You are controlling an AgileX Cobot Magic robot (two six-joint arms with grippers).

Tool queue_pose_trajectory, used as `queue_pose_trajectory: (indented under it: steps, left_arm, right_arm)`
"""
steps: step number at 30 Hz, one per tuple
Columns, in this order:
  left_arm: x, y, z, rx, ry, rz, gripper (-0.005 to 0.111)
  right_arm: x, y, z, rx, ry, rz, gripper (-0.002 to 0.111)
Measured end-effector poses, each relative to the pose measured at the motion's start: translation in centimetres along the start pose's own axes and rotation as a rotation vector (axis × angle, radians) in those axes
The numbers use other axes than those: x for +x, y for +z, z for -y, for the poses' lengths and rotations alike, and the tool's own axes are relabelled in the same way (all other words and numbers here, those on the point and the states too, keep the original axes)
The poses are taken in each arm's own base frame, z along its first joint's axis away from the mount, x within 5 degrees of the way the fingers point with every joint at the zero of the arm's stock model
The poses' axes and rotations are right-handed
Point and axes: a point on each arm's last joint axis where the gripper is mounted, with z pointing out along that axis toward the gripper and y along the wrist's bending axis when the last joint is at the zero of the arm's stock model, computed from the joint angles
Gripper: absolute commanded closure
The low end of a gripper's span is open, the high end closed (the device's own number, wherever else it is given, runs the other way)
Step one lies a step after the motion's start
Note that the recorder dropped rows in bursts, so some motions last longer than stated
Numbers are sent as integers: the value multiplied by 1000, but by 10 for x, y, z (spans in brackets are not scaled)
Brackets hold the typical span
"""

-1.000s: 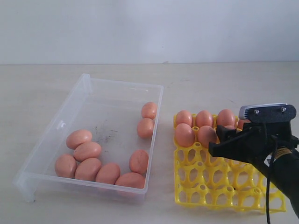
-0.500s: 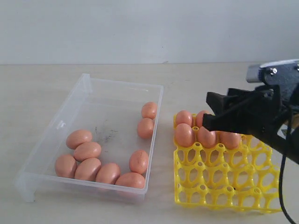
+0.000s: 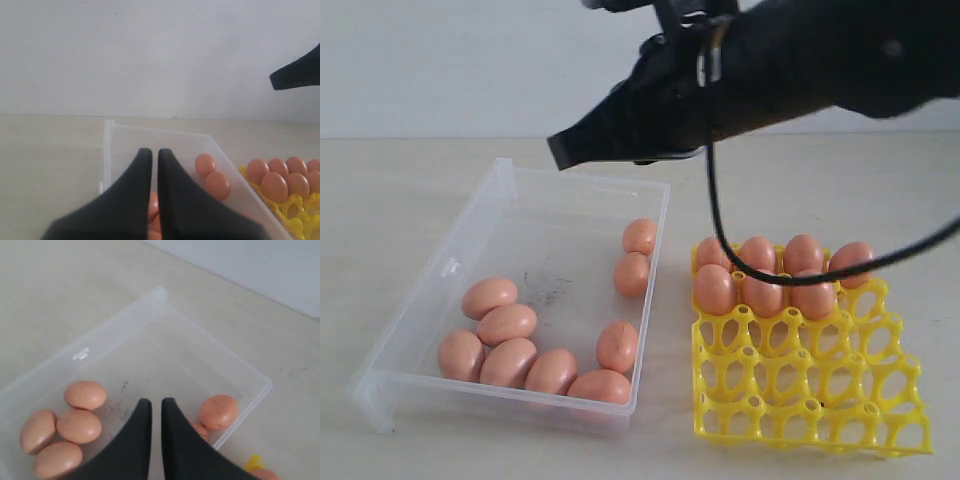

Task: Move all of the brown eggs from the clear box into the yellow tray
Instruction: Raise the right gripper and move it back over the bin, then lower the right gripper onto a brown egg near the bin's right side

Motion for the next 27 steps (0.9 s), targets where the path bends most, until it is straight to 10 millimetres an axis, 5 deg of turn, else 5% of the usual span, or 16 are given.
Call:
queue_pose_trajectory:
  steps: [11,20,27]
  left_arm:
    - [0,0,0,0,0,0,103]
    - [0,0,0,0,0,0,103]
    - [0,0,0,0,0,0,103]
  right_arm:
    - [7,98,-33,-73,-92,-360,108]
    - [18,158,-6,87,86,-535,108]
    - [29,181,1,149,106,-657,105]
